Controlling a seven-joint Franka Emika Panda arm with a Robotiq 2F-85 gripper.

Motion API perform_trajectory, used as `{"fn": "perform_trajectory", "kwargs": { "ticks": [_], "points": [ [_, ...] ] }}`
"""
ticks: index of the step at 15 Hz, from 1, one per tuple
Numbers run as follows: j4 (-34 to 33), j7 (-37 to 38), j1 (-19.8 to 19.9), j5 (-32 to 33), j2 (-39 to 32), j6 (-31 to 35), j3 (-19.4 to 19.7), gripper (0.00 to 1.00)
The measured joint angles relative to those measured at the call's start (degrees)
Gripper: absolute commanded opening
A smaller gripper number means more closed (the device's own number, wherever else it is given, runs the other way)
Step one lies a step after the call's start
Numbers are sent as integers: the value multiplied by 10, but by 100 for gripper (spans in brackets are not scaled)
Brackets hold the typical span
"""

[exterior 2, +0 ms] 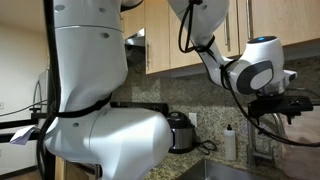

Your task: Push the faucet to the left

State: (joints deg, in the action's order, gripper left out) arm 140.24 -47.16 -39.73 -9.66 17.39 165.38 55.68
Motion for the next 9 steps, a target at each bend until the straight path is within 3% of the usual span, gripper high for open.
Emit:
{"fn": "perform_trajectory", "kwargs": {
  "ticks": [6,9],
  "points": [
    [-47,-142,-176,-18,50,-37,201,100],
    [-78,-176,-260,-8,81,-60,278,100]
  ]
}}
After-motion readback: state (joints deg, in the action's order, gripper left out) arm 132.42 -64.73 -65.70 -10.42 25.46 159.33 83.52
